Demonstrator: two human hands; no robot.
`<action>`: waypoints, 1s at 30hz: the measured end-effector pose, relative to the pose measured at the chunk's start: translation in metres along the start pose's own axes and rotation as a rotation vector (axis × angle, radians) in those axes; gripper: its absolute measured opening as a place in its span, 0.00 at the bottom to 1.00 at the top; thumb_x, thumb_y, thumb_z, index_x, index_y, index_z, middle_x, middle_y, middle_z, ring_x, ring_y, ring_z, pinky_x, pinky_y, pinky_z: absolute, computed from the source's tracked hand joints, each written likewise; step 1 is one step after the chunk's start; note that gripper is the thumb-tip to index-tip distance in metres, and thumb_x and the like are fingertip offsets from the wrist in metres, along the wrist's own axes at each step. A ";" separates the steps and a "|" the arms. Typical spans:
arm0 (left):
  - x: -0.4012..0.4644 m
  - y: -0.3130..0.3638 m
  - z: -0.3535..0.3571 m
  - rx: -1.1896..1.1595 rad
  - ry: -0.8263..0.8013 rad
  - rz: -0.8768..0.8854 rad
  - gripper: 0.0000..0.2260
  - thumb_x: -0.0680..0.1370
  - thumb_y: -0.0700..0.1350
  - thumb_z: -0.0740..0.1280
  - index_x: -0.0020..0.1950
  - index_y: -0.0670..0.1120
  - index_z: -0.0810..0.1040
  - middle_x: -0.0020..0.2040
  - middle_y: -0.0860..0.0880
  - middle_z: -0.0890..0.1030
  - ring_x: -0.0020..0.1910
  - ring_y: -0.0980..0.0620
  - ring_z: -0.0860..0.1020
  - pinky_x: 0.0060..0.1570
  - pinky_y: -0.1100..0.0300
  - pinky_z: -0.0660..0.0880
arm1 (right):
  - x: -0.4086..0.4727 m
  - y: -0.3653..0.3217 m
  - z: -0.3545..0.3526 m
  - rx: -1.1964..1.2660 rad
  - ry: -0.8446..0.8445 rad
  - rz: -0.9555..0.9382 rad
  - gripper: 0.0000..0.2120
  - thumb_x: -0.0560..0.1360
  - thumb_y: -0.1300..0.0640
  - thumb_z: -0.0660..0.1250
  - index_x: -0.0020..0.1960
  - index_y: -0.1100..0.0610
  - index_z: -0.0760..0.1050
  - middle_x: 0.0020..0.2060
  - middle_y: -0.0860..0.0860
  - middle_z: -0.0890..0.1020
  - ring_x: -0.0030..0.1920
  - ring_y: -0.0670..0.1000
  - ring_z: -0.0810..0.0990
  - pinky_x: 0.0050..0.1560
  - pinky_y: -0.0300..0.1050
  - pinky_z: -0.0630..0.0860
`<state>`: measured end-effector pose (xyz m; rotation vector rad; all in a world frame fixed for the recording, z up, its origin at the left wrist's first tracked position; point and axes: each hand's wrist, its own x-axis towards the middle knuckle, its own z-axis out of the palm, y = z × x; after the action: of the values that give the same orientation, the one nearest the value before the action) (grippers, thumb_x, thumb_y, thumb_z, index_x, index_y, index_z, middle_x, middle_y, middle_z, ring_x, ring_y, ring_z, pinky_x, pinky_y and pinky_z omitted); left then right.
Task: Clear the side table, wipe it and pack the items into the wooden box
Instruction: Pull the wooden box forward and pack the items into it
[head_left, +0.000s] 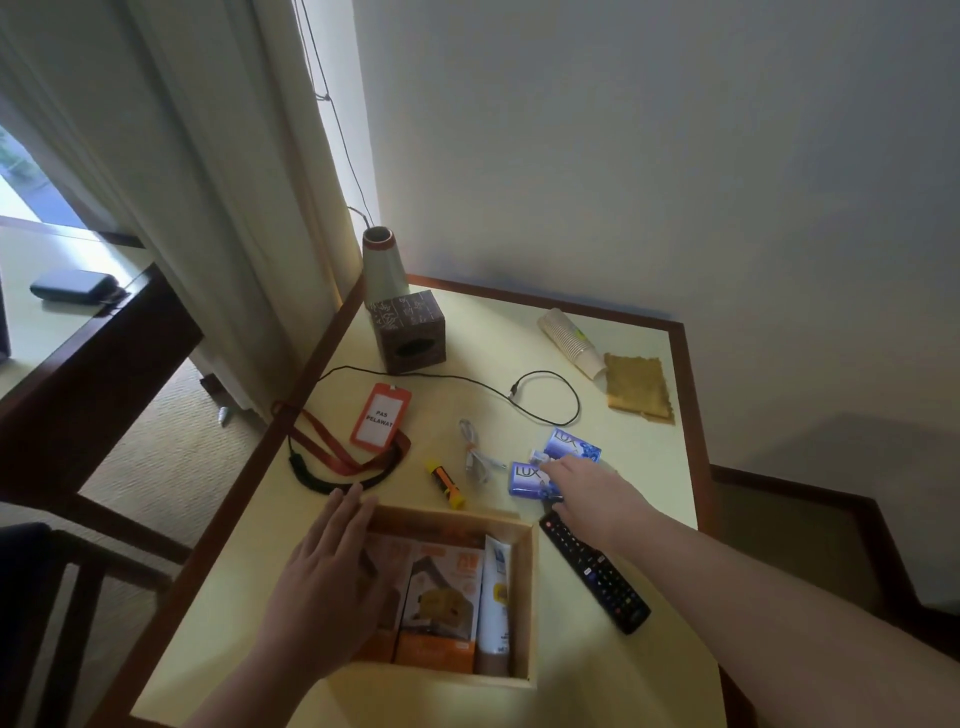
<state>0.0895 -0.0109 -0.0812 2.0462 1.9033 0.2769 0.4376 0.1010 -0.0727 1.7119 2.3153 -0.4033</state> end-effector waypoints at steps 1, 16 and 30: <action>0.000 0.000 0.000 0.001 -0.002 -0.004 0.38 0.81 0.68 0.58 0.86 0.57 0.45 0.85 0.59 0.41 0.81 0.60 0.33 0.80 0.49 0.51 | 0.004 0.000 0.003 0.000 0.008 0.004 0.27 0.81 0.51 0.62 0.79 0.45 0.61 0.69 0.48 0.73 0.66 0.55 0.75 0.59 0.55 0.78; -0.001 0.005 -0.004 -0.007 0.037 -0.018 0.37 0.81 0.70 0.55 0.85 0.58 0.46 0.84 0.60 0.41 0.81 0.61 0.33 0.79 0.54 0.46 | 0.068 -0.011 -0.001 0.003 -0.004 0.172 0.16 0.76 0.55 0.73 0.62 0.52 0.74 0.57 0.51 0.73 0.61 0.54 0.75 0.48 0.49 0.73; -0.002 0.003 -0.004 -0.029 0.024 -0.001 0.37 0.82 0.68 0.56 0.86 0.56 0.46 0.85 0.58 0.41 0.82 0.59 0.34 0.81 0.50 0.48 | 0.065 -0.024 -0.014 0.085 0.111 0.139 0.08 0.81 0.52 0.68 0.57 0.52 0.75 0.48 0.48 0.76 0.51 0.51 0.73 0.50 0.50 0.77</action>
<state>0.0911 -0.0122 -0.0762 2.0321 1.9031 0.3290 0.3958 0.1571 -0.0796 1.9690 2.2652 -0.3947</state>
